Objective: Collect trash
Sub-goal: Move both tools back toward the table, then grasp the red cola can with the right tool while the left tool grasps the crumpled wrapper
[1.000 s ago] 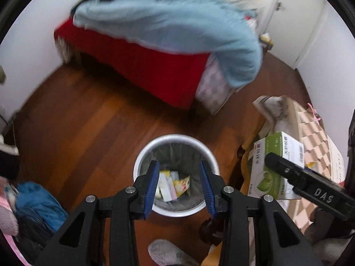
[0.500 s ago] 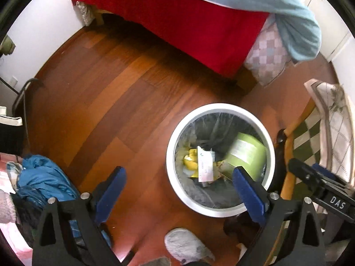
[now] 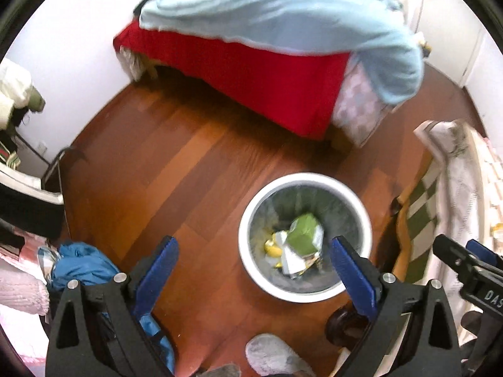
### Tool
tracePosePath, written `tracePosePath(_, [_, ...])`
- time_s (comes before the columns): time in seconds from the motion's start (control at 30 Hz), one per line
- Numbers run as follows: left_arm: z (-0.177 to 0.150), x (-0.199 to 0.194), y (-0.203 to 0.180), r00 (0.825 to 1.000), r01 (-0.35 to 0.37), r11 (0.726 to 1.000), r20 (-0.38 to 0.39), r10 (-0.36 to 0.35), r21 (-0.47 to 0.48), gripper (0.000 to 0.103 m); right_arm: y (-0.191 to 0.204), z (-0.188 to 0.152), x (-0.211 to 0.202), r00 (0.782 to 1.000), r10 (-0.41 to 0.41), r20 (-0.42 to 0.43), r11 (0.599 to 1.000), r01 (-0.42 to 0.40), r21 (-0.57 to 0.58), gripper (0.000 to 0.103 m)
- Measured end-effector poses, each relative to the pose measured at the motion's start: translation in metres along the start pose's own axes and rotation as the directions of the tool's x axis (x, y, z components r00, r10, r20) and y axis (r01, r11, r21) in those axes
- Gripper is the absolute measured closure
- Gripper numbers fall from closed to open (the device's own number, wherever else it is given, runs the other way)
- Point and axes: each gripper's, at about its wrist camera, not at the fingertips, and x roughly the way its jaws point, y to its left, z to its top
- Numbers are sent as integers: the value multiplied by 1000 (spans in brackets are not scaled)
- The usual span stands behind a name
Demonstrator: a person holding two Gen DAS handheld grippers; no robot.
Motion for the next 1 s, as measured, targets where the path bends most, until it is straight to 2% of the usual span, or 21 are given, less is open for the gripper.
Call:
tracePosePath(0.1, [0, -31, -26, 998, 44, 999, 50, -45, 29, 5, -18, -5, -43, 997, 17, 75, 999, -20, 40, 0])
tracePosePath(0.2, [-4, -51, -65, 992, 98, 992, 64, -104, 83, 5, -54, -14, -88, 988, 1, 152, 994, -17, 105, 0])
tracePosePath(0.37, [-24, -63, -156, 980, 190, 960, 15, -197, 204, 5, -146, -48, -156, 961, -107, 255, 963, 37, 266, 0])
tracePosePath(0.47, [-39, -62, -217, 973, 226, 933, -23, -229, 281, 5, -216, -82, -184, 944, -188, 271, 918, 70, 391, 0])
tracePosePath(0.63, [-55, -51, -300, 964, 265, 894, -85, -252, 360, 5, -308, -133, -206, 913, -318, 256, 841, 147, 521, 0])
tracePosePath(0.73, [-56, -38, -340, 963, 271, 883, -109, -248, 384, 5, -352, -151, -208, 904, -344, 253, 807, 147, 571, 0])
tracePosePath(0.87, [-52, -15, -376, 965, 262, 879, -136, -226, 398, 6, -392, -156, -201, 899, -344, 270, 786, 119, 606, 0])
tracePosePath(1.0, [-49, 1, -392, 963, 268, 874, -138, -231, 405, 6, -417, -144, -188, 897, -331, 292, 799, 102, 592, 0])
